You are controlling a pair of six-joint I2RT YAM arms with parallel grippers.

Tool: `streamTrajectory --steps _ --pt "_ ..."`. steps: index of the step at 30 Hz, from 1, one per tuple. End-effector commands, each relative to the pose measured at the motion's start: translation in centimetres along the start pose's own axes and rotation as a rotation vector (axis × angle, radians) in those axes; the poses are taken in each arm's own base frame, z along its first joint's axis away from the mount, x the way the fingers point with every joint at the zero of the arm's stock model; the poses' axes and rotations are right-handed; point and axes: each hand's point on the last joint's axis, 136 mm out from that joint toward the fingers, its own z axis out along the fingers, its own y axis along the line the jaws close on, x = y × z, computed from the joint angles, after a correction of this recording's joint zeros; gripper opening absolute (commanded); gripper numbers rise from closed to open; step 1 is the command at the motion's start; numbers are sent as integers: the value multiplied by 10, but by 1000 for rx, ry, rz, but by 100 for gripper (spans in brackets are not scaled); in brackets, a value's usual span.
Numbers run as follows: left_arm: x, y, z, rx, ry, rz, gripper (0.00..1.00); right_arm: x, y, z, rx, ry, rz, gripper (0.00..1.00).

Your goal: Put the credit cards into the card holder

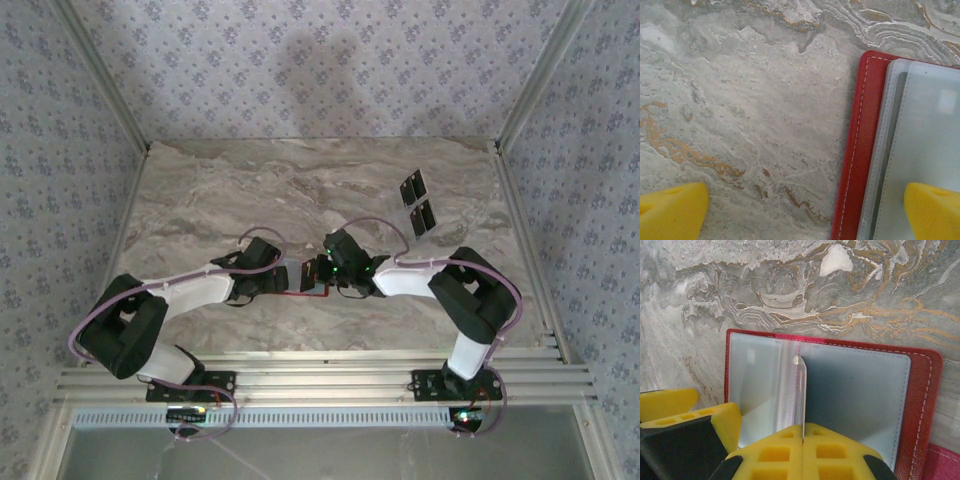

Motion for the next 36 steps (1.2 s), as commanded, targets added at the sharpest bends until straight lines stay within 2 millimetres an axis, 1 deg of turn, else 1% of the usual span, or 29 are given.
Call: streamTrajectory --steps 1,5,12,22,31,36 --pt "18 25 2 -89 47 -10 100 -5 3 -7 -31 -13 19 0" --pt "20 27 2 -91 49 -27 100 -14 18 -12 -99 -43 34 0" --pt "24 29 1 -93 54 -81 99 -21 25 -13 -159 -84 96 0" --pt "28 32 -1 -92 54 -111 99 -19 18 -4 -163 -94 130 0" --pt "32 34 1 -97 61 -110 99 -11 6 1 -148 -91 153 0" --pt "32 35 2 -97 61 -110 98 -8 4 3 -148 -89 160 0"
